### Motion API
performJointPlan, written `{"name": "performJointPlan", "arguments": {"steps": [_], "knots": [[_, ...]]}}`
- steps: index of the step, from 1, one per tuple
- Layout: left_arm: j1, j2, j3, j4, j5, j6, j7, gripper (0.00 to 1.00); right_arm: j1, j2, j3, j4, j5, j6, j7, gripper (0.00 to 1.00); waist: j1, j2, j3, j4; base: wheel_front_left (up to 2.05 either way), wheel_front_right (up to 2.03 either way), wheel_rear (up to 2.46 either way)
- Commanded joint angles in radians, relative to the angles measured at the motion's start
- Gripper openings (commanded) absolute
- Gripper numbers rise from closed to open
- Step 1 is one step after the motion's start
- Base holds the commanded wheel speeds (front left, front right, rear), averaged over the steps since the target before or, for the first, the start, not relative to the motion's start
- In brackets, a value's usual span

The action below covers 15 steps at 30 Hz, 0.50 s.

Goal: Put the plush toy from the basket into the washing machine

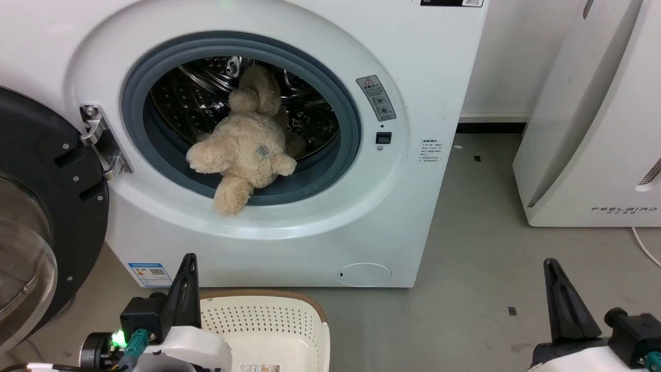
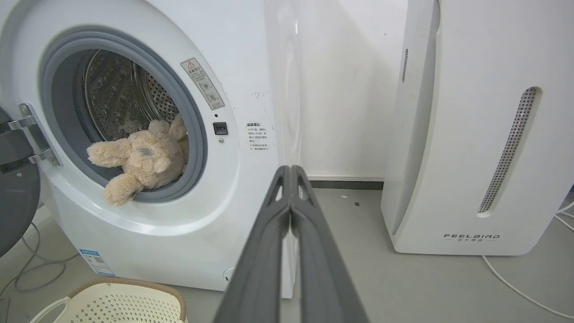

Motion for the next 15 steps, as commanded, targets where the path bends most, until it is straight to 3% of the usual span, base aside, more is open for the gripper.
{"name": "performJointPlan", "arguments": {"steps": [1, 15], "knots": [[0.011, 0.0, -0.001, -0.012, 0.008, -0.004, 0.007, 0.0, -0.015, 0.0, 0.003, 0.004, -0.013, 0.0, 0.006, 0.0, 0.0, 0.0, 0.0, 0.0, 0.0, 0.0, 0.0], [0.015, -0.001, -0.003, -0.032, 0.018, -0.006, 0.033, 0.0, -0.026, 0.0, 0.011, 0.008, -0.029, 0.0, 0.032, 0.0, 0.0, 0.0, 0.001, -0.002, 0.0, 0.0, 0.0]]}}
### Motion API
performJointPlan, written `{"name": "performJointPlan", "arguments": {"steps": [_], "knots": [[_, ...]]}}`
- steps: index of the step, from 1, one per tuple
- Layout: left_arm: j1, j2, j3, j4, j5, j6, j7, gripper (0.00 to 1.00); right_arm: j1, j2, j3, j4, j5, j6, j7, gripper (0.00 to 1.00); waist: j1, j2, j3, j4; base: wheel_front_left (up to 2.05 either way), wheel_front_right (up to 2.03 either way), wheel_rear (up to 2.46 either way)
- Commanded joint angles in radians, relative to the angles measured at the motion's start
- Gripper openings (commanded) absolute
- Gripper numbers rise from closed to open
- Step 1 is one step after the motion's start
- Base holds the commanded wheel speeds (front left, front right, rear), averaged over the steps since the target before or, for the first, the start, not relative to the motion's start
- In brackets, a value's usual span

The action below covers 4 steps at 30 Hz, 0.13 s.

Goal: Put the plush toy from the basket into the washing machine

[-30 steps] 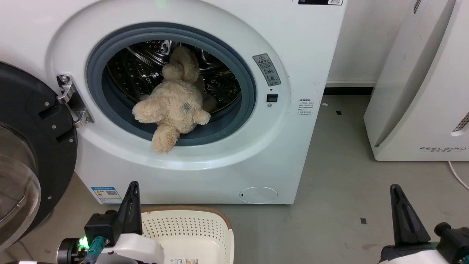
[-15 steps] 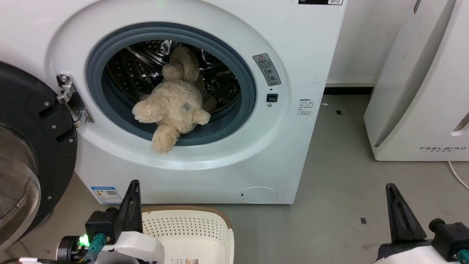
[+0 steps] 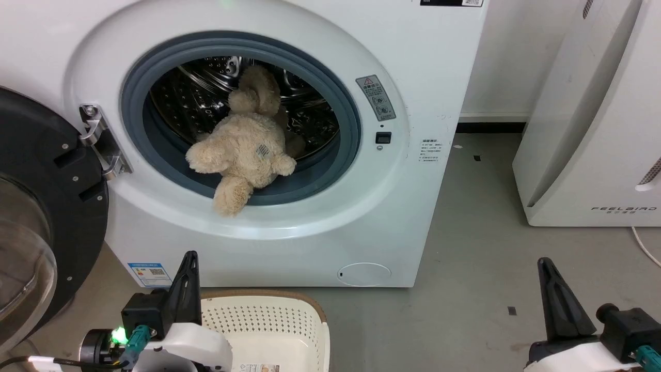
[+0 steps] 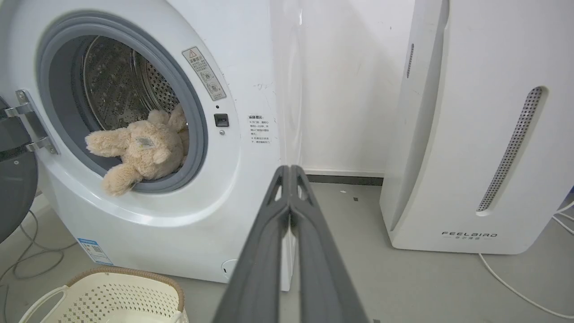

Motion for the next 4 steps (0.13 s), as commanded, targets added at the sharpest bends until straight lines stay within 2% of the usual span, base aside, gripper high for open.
{"name": "performJointPlan", "arguments": {"steps": [1, 4], "knots": [[0.015, -0.001, -0.002, -0.009, 0.008, -0.005, 0.003, 0.0, -0.015, 0.0, 0.003, 0.003, -0.006, 0.0, 0.005, 0.0, 0.0, 0.0, 0.0, 0.0, 0.0, 0.0, 0.0], [0.015, -0.001, -0.002, -0.014, 0.01, -0.005, 0.01, 0.0, -0.018, 0.0, 0.005, 0.004, -0.009, 0.0, 0.012, 0.0, 0.0, 0.0, 0.0, 0.0, 0.0, 0.0, 0.0]]}}
